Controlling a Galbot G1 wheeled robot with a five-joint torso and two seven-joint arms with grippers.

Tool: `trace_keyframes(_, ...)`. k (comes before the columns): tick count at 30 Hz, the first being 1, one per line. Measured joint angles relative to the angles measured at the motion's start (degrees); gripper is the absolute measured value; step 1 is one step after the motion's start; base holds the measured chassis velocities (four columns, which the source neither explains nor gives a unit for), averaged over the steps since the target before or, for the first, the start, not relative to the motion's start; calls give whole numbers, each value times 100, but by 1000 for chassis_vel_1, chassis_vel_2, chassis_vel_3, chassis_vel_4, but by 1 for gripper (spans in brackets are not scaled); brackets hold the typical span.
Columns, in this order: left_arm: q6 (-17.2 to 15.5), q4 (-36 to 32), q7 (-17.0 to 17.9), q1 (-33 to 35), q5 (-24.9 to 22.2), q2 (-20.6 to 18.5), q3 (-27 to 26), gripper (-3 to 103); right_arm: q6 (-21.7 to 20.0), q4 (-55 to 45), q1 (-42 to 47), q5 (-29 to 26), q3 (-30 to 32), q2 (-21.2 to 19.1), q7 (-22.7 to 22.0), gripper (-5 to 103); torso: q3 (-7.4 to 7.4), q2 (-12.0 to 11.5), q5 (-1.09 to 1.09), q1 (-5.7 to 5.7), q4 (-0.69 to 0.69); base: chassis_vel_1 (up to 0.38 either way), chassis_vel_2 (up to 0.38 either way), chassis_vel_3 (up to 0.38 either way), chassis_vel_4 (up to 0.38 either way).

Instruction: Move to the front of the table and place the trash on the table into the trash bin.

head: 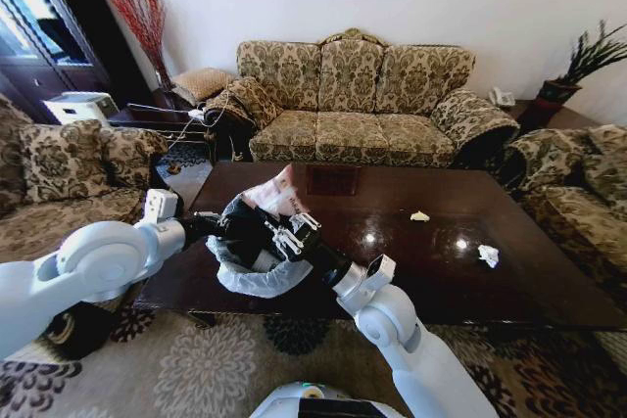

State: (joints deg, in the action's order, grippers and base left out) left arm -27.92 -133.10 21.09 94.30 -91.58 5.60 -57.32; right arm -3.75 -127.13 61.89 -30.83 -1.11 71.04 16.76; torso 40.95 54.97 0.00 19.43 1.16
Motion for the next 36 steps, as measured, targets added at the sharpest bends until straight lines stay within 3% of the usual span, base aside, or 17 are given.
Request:
trace_keyframes(3,0,-4,0,-2,1,11,0,0,67,-38,25,-42,7,-14,-4,63,0,0,0,0,0,0,0,0,0)
trace_keyframes(4,0,-4,0,-2,1,11,0,0,67,-38,25,-42,7,-14,-4,63,0,0,0,0,0,0,0,0,0)
trace_keyframes(9,-2,9,5,-14,2,23,-14,0,366,-102,195,-143,205,55,-234,85,0,0,-1,0,1,0,0,0,0)
trace_keyframes(11,-7,21,9,-16,3,30,-18,0,487,-105,287,-208,261,77,-397,85,0,0,0,0,1,0,0,0,0)
trace_keyframes(12,-20,60,20,-26,10,53,-29,0,655,-96,474,-284,403,88,-822,95,0,0,0,0,0,0,0,0,0)
trace_keyframes(13,-24,89,30,-34,17,67,-39,0,649,-49,636,-310,585,89,-1171,95,0,0,0,0,0,0,0,0,0)
trace_keyframes(14,-27,138,51,-54,24,84,-46,0,445,41,831,-345,875,91,-1632,98,0,0,0,0,0,0,0,0,0)
trace_keyframes(16,-27,162,62,-64,26,90,-49,0,303,111,907,-366,1043,90,-1872,99,0,0,0,0,0,0,0,0,0)
trace_keyframes(17,-3,201,95,-79,42,106,-45,0,-92,383,1008,-404,1446,53,-2562,100,0,0,0,0,-1,0,0,0,0)
trace_keyframes(19,41,219,115,-81,85,139,-23,0,-167,740,1007,-408,1691,-37,-2922,100,0,0,2,0,-1,0,0,0,0)
trace_keyframes(26,101,154,120,-20,220,325,-14,0,112,1881,688,-338,2099,-131,-2970,100,1,0,-1,0,1,-25,-20,25,35)
trace_keyframes(36,101,-17,125,27,226,524,-64,0,245,2907,197,-372,2111,-56,-2796,100,0,0,0,0,0,-169,-182,183,179)
